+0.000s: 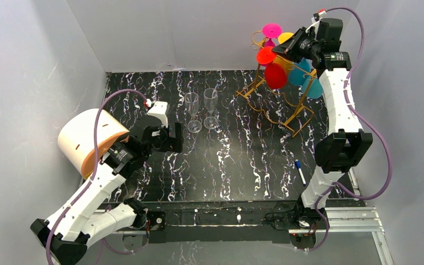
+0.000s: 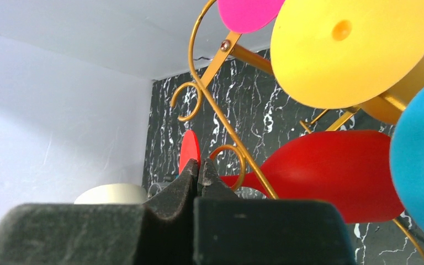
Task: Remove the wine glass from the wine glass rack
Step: Pick up the wine glass from the wine rack, then place the wine glass at the center of the board.
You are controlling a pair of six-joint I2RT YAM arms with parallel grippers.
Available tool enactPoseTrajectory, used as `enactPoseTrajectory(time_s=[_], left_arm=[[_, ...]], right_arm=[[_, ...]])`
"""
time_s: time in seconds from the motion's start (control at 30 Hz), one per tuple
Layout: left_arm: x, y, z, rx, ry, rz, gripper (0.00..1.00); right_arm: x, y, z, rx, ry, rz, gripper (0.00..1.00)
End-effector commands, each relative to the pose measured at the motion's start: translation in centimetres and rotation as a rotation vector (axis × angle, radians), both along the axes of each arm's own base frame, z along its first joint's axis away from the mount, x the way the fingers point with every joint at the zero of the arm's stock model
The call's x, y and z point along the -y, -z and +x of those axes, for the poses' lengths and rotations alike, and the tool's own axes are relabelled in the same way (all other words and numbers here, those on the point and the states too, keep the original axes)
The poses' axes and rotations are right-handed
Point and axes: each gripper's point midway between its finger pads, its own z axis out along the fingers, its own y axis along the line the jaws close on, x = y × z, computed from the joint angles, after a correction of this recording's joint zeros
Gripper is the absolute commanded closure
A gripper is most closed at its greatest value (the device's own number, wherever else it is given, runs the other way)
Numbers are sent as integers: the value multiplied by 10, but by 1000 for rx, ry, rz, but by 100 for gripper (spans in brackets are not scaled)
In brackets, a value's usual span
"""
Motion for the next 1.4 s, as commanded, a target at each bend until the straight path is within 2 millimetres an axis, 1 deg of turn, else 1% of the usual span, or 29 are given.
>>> enactPoseTrajectory(time_s=[0.0, 0.1, 0.17, 0.3, 0.43, 0.57, 0.67, 0.8, 0.9, 0.97, 1.03, 1.13, 1.23, 1.3, 1.37], left_arm=[[-3, -11, 3, 6, 1, 32, 2], [-2, -13, 4, 11, -1, 25, 2], [0, -14, 5, 12, -2, 12, 2], [2, -12, 4, 5, 4, -1, 2], [2, -17, 6, 15, -2, -2, 2], [1, -21, 7, 24, -18, -15, 2], [5, -18, 6, 6, -27, -53, 2], [14, -10, -3, -33, -33, -141, 2], [21, -14, -8, -25, -16, -219, 2], [26, -23, -10, -4, 0, -271, 2], [33, -31, -12, 0, 23, -311, 2], [46, -44, -14, -5, 65, -379, 2], [66, -61, -19, 1, 143, -481, 2], [81, -70, -25, -3, 218, -562, 2], [93, -74, -32, -20, 279, -628, 2]], right_arm=[[-12, -44, -20, 105, -89, 65, 99], [-16, -46, -25, 108, -119, 70, 99], [-20, -54, -31, 139, -161, 71, 99], [-26, -60, -43, 164, -214, 87, 99], [-35, -62, -62, 169, -294, 112, 99], [-42, -66, -87, 192, -372, 102, 99], [-47, -65, -108, 200, -432, 86, 99], [-64, -51, -138, 184, -496, 78, 99], [-70, -39, -156, 164, -520, 66, 99], [-78, -35, -166, 156, -548, 61, 99], [-91, -31, -177, 154, -588, 54, 99], [-110, -16, -194, 122, -629, 39, 99], [-126, -3, -213, 113, -654, 56, 99], [-133, 4, -225, 111, -673, 82, 99], [-137, 12, -232, 96, -686, 94, 99]])
